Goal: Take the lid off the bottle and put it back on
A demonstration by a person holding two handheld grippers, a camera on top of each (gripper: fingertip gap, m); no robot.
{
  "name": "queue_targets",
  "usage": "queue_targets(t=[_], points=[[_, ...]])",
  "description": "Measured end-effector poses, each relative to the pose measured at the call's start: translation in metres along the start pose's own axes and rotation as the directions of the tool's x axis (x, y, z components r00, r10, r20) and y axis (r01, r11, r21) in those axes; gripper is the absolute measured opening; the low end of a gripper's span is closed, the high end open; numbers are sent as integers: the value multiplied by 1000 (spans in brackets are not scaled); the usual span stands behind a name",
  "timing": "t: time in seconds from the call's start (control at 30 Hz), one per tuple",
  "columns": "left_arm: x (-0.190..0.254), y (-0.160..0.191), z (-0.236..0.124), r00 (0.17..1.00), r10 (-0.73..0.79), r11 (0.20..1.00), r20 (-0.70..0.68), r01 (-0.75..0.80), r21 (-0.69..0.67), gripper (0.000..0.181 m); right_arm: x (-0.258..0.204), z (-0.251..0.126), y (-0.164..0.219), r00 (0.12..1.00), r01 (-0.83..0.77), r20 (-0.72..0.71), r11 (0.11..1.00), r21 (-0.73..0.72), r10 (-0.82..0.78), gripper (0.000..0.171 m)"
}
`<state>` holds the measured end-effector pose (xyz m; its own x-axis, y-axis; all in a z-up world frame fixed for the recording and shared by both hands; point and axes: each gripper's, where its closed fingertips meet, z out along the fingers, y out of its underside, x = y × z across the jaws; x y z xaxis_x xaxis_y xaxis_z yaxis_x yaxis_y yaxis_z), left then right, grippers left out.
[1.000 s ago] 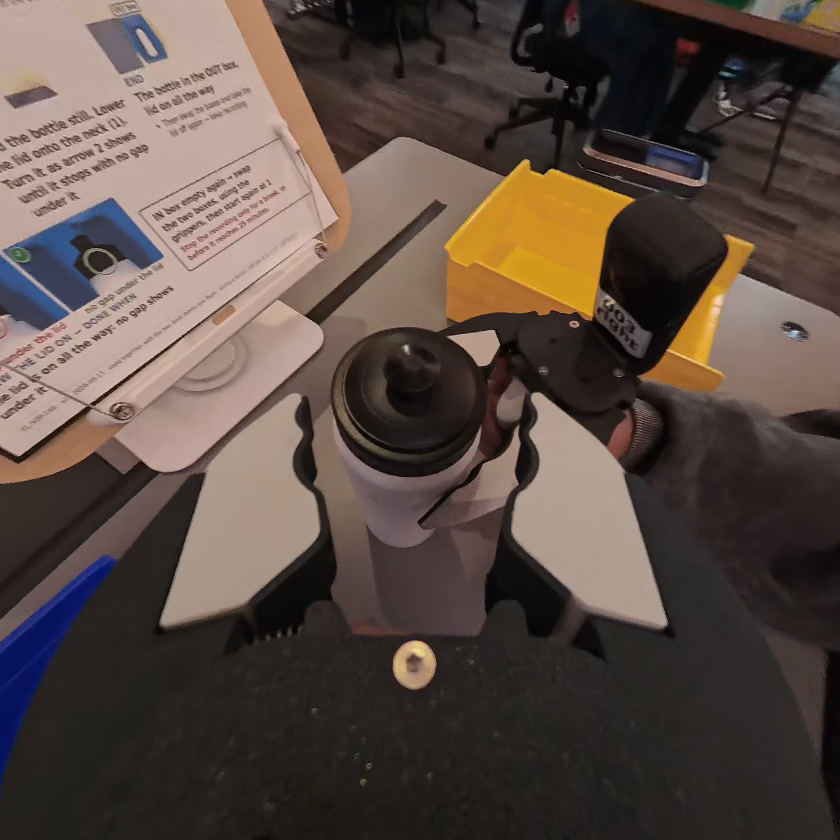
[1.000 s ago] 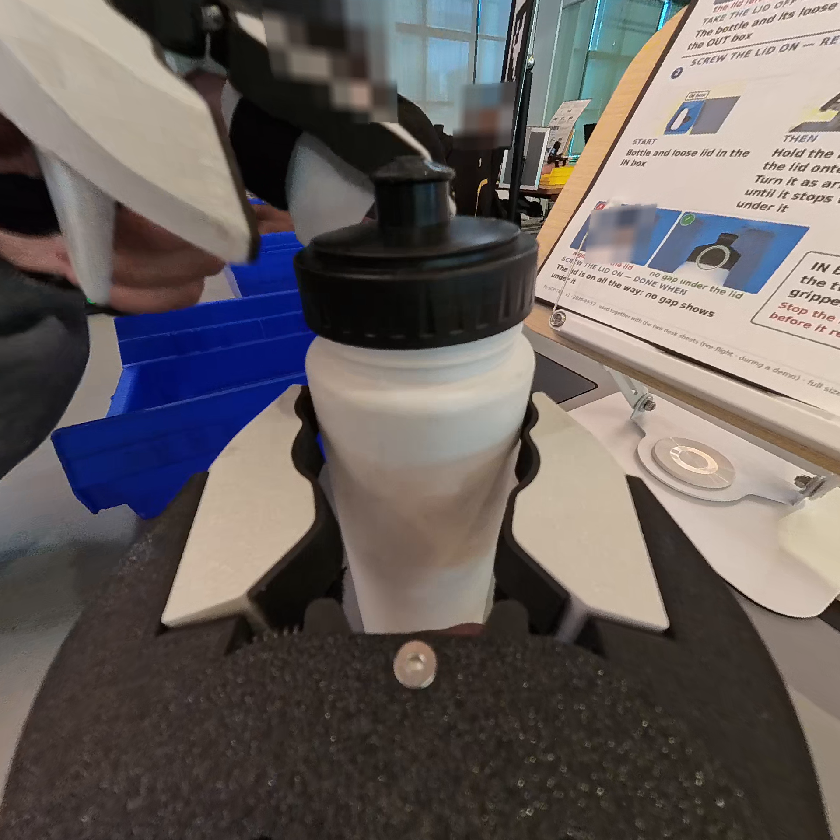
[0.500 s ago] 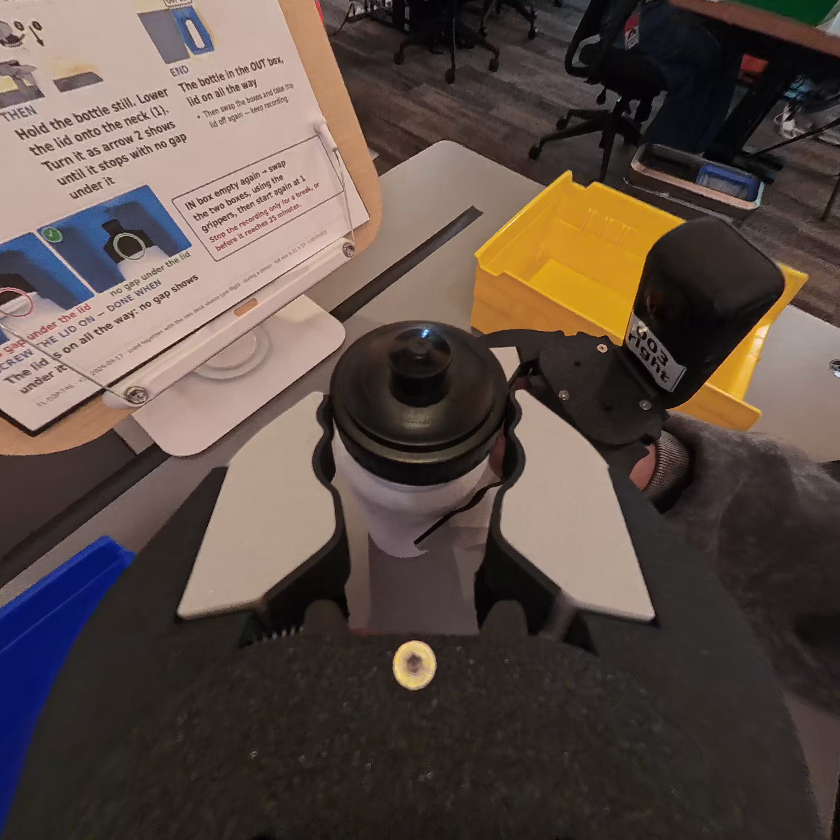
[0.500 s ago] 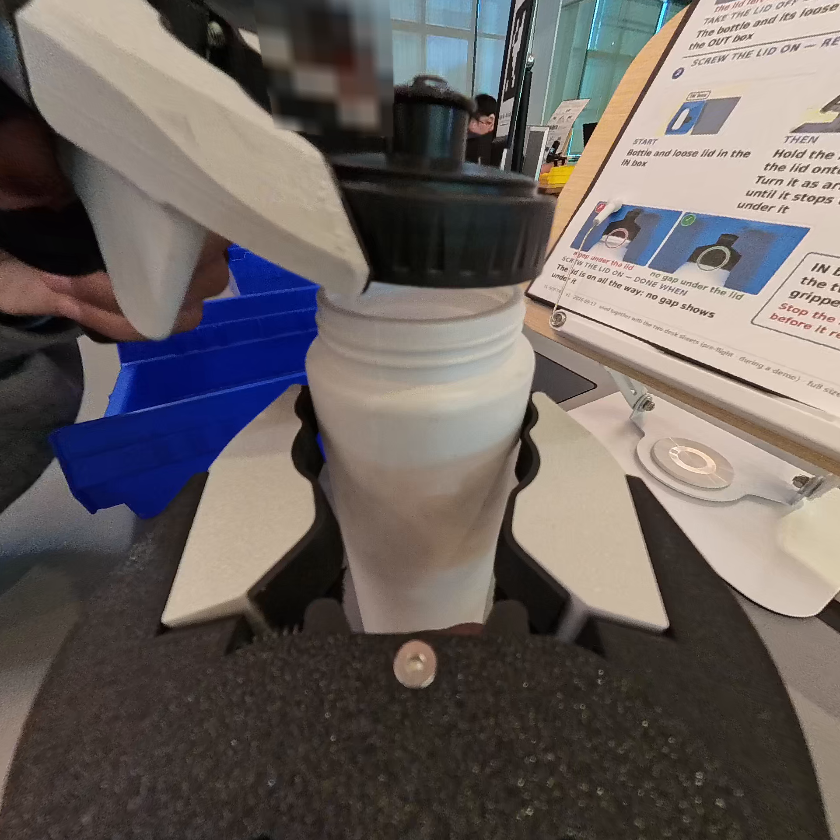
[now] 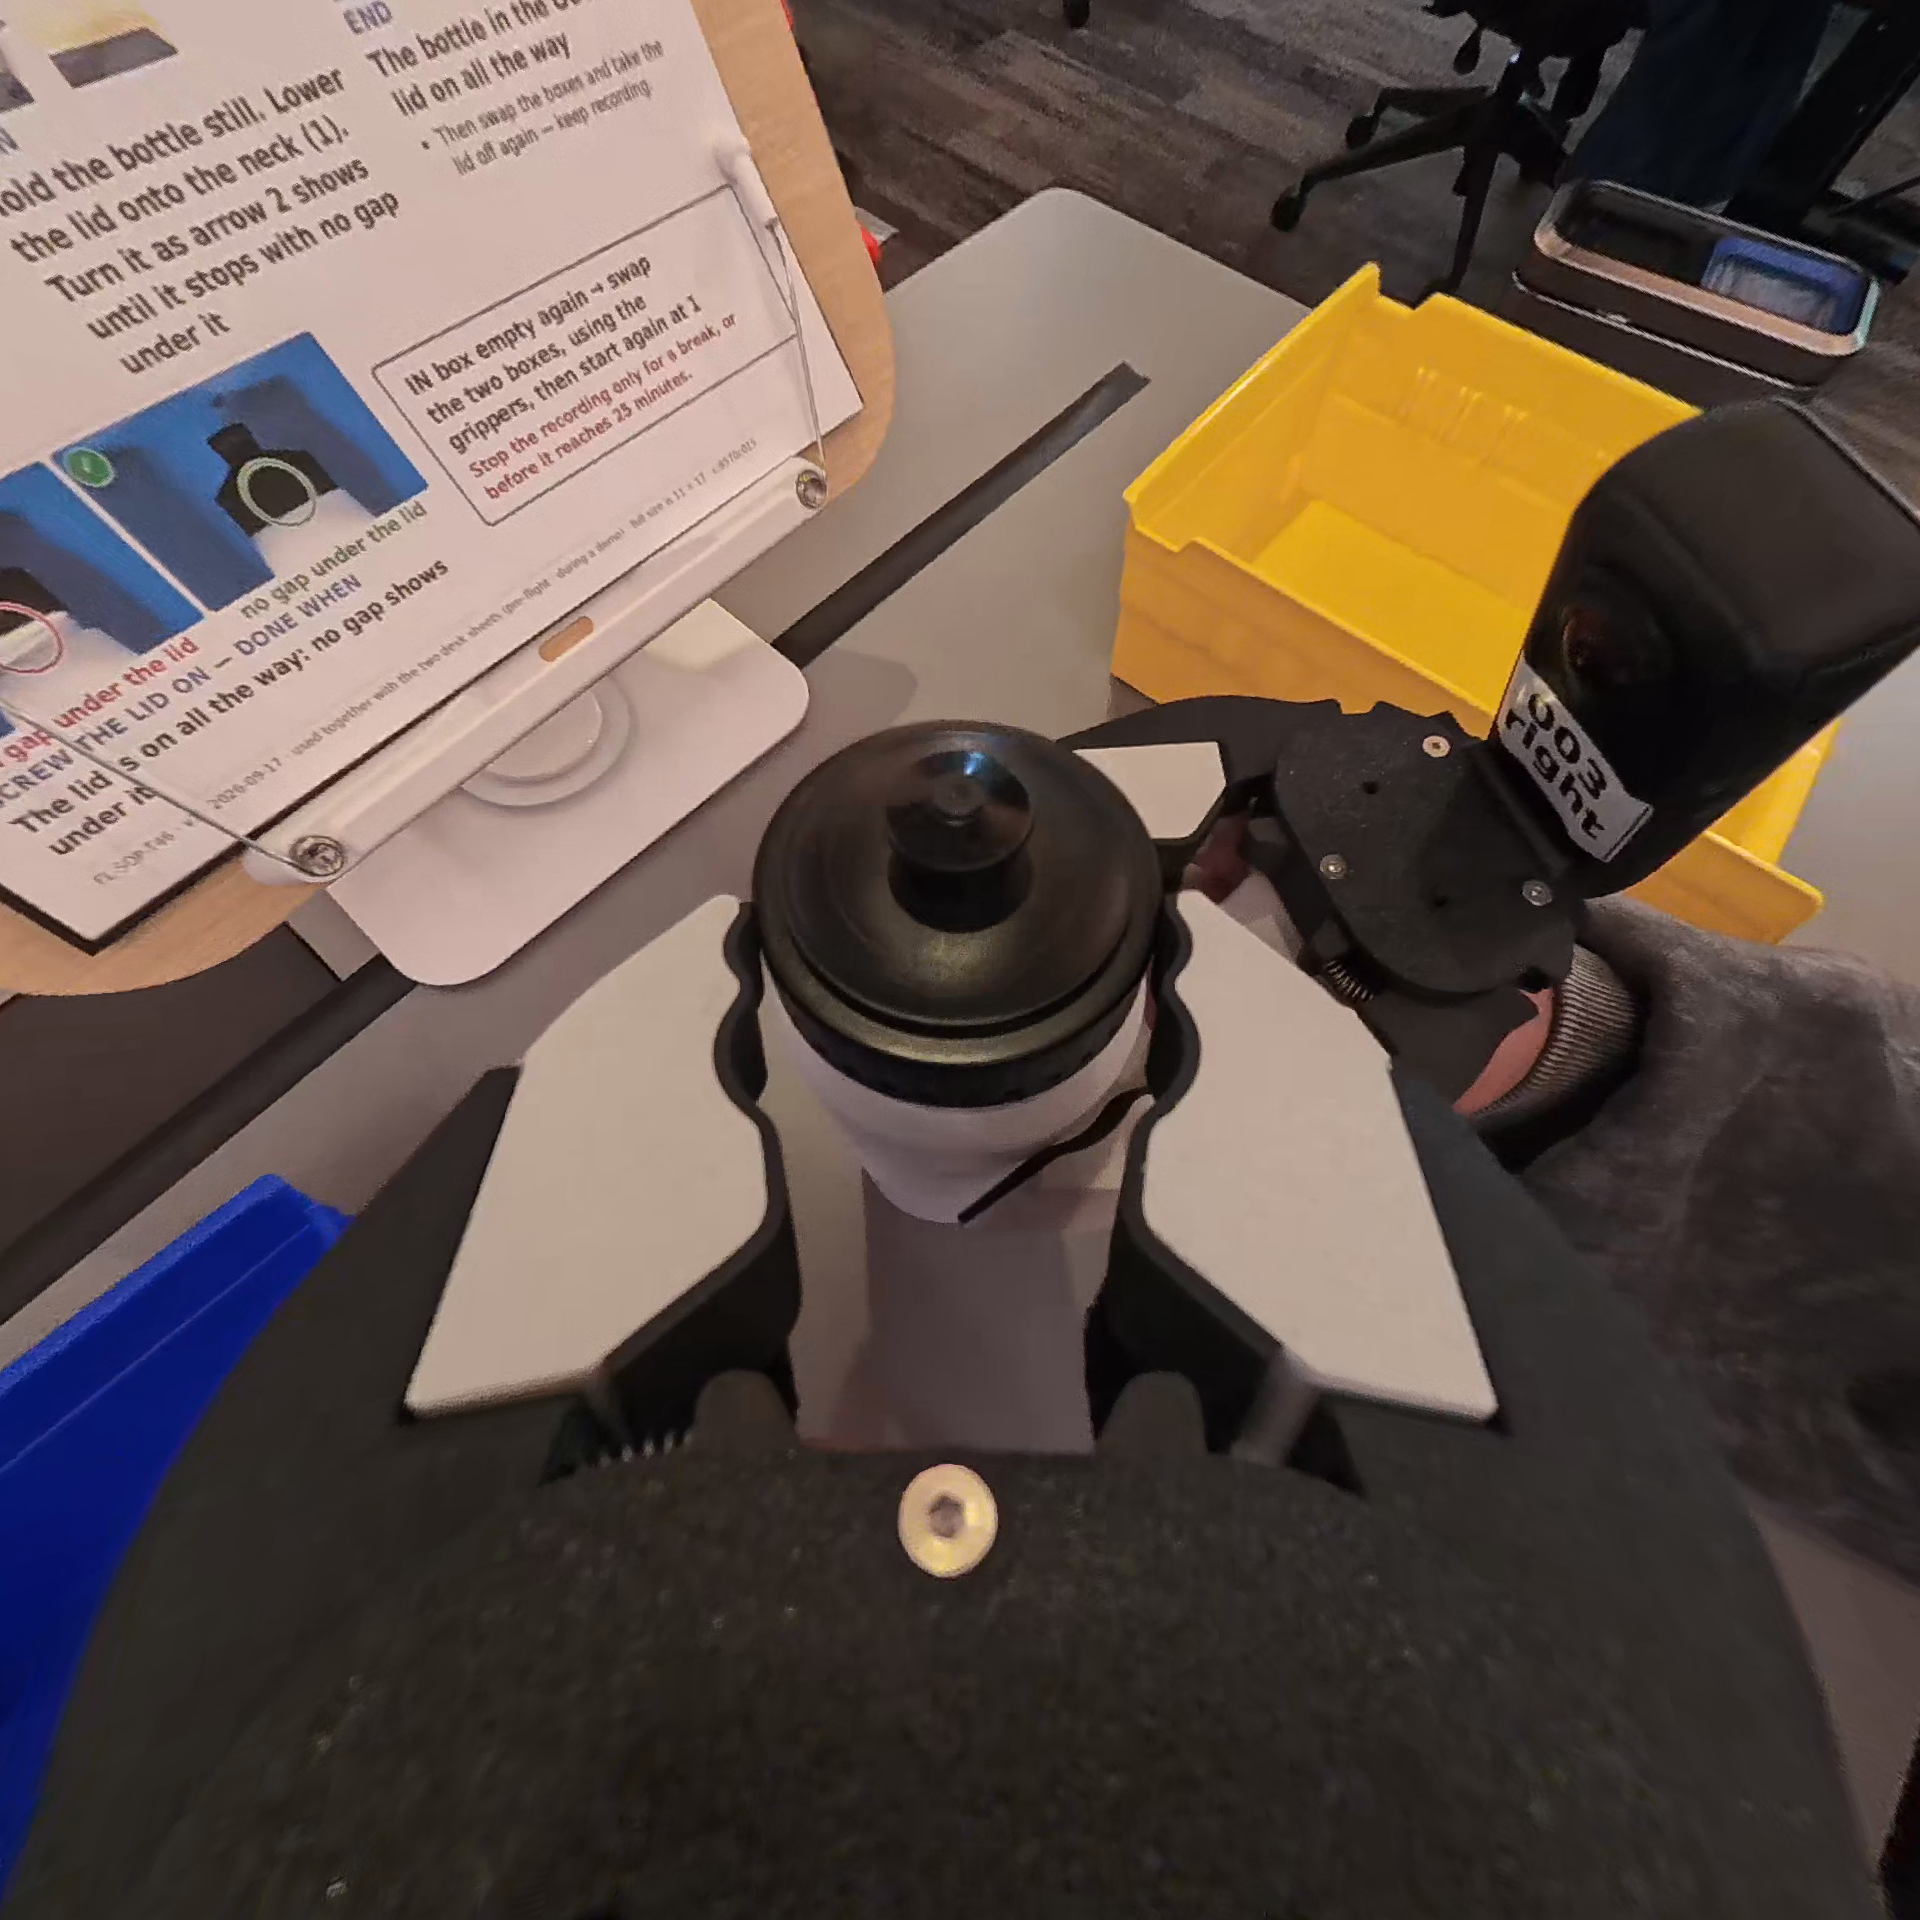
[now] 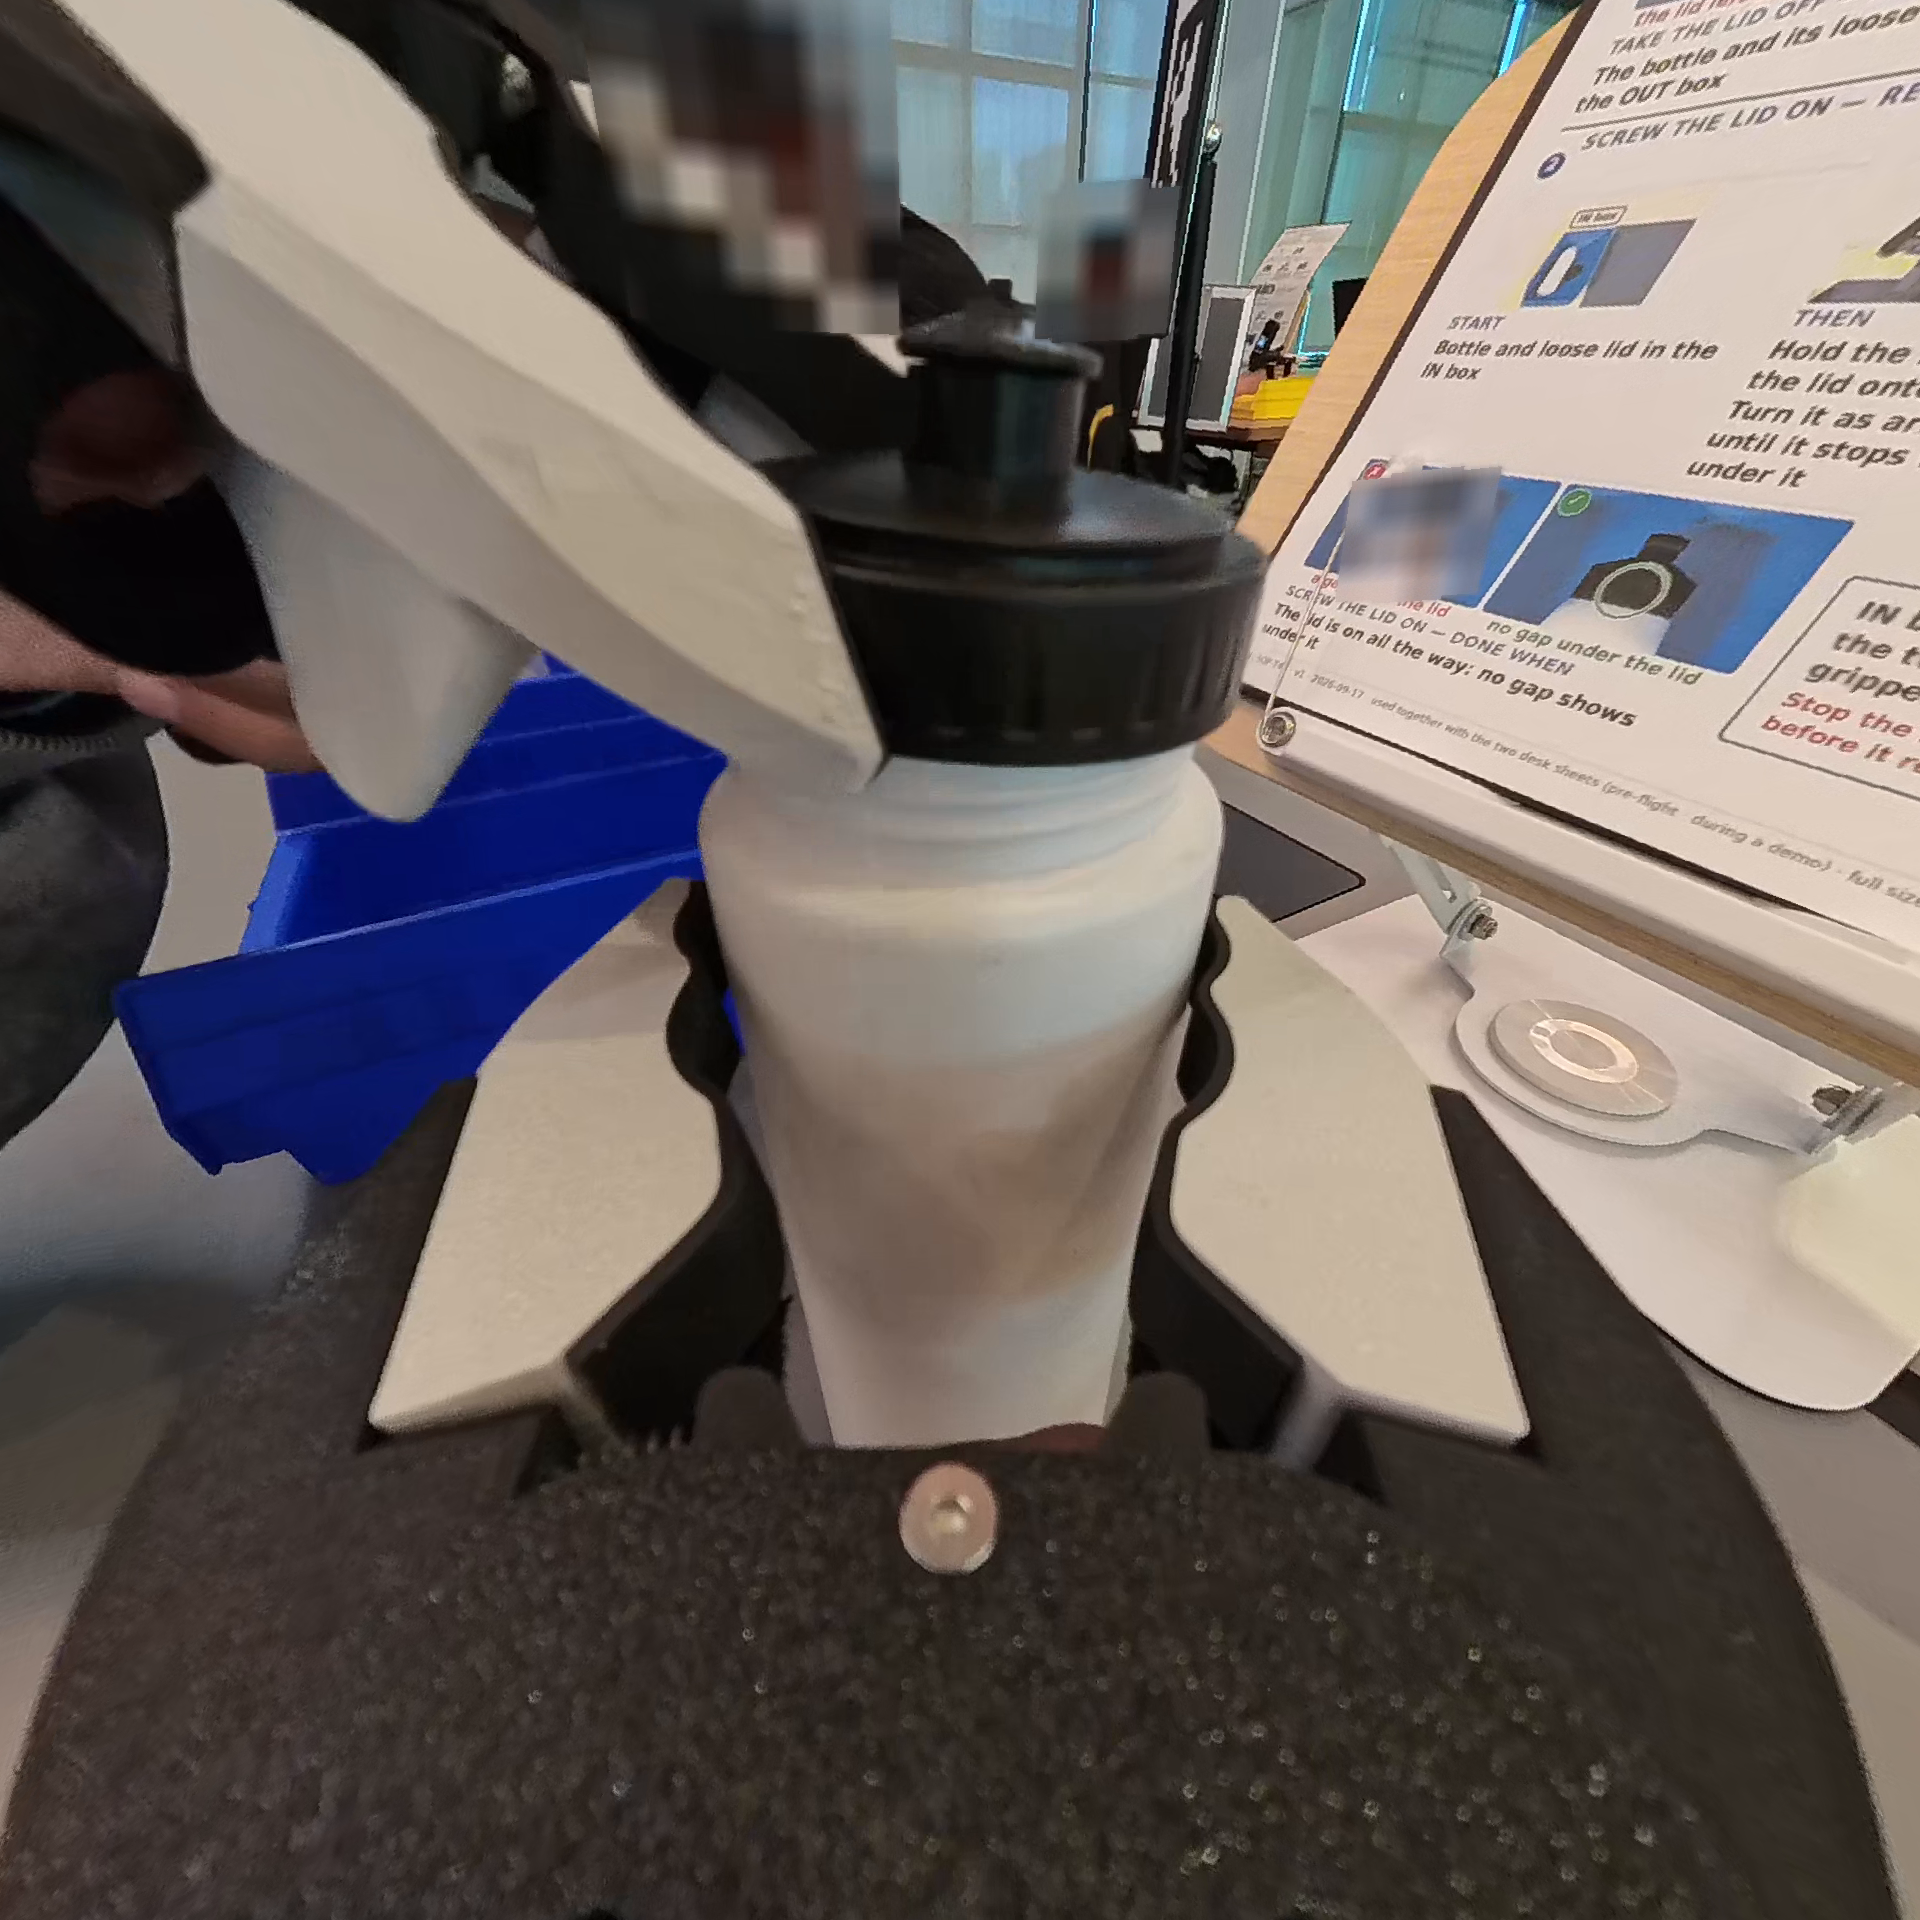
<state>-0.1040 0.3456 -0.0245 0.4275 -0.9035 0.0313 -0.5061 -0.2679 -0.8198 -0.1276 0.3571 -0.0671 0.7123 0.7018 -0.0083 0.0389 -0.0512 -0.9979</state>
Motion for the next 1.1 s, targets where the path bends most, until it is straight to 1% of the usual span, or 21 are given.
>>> queue_targets(t=[0.2,0.4,0.53,0.63,0.77,0.97,1.1], points=[[1,6,-1,998,52,996,-19,-53,-71,72,1,-1,0,1000,-4,2,1000,1,4,85],[1,7,-1,995,62,996,-76,-67,-63,72,0,0,0,1000,0,0,1000,1,0,85],[1,6,1,992,73,990,-100,-84,-116,72,1,0,0,1000,-3,-1,1000,2,3,85],[1,6,2,993,70,984,-91,-84,-158,72,2,-1,0,1000,-7,-3,1000,2,7,85],[0,6,2,1000,20,983,-8,-21,-181,72,3,-1,0,1000,-7,-16,1000,-3,7,85],[-1,8,-1,982,-63,975,179,99,-199,72,3,1,1,1000,2,-30,1000,-11,-3,85],[-2,9,-2,957,-9,967,290,82,-240,72,2,1,1,999,8,-42,1000,-15,-9,85]])
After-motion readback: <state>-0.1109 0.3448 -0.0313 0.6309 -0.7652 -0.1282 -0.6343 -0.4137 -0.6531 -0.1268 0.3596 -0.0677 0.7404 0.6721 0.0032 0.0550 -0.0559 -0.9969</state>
